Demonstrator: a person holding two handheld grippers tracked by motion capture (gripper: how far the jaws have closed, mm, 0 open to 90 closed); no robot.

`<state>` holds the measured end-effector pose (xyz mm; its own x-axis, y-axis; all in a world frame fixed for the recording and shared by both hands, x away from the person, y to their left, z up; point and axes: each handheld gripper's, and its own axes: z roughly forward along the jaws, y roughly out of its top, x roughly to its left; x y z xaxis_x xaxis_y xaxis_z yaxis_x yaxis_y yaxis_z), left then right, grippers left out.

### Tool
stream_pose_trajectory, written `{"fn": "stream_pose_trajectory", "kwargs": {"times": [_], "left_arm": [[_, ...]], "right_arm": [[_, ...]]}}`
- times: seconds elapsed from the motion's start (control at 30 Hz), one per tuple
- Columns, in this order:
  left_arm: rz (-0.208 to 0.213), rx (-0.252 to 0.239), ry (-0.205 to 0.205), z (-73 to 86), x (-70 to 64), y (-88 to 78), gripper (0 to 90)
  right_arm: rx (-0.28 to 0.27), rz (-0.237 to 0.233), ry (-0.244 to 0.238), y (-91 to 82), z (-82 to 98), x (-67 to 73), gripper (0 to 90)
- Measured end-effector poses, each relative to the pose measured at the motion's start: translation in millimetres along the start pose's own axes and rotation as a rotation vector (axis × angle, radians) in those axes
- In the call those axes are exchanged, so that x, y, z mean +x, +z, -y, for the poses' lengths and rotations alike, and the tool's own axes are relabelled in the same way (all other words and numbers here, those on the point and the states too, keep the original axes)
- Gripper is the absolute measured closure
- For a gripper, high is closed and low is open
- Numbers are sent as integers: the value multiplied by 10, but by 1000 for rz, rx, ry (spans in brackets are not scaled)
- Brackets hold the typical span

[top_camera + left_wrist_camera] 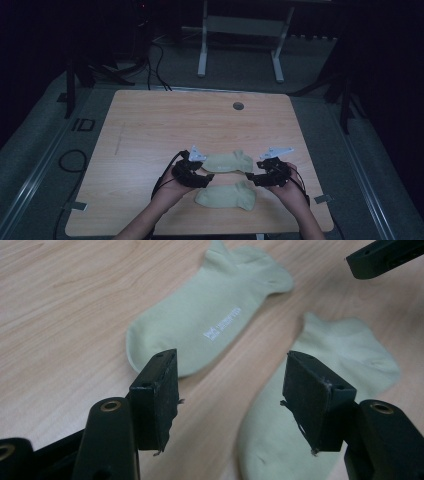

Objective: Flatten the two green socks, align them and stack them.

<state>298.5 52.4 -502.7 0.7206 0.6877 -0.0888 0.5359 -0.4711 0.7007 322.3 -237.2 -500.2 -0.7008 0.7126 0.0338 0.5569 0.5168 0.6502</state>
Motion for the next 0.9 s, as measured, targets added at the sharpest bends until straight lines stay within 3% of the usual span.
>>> {"fn": "stream_pose_trajectory", "kwargs": {"times": [0.13, 0.27, 0.47, 0.7, 0.8, 0.9], "left_arm": [[1, 5, 11, 125, -76, -81, 395], [5, 34, 7, 252, -116, -95, 395], [-1, 77, -9, 457, -138, -68, 396], [-10, 116, -33, 603, -152, 53, 418], [-20, 122, -16, 633, -171, 97, 449], [-31, 122, -1, 649, -170, 124, 535]], "right_arm": [[-3, 7, -25, -88, 119, 112, 358], [20, 1, -35, -91, 226, 180, 432], [53, -16, -9, -69, 395, 200, 550], [79, 5, 7, 13, 519, 234, 566], [93, 12, 1, 61, 542, 250, 565], [123, 22, -9, 116, 553, 280, 581]]}}
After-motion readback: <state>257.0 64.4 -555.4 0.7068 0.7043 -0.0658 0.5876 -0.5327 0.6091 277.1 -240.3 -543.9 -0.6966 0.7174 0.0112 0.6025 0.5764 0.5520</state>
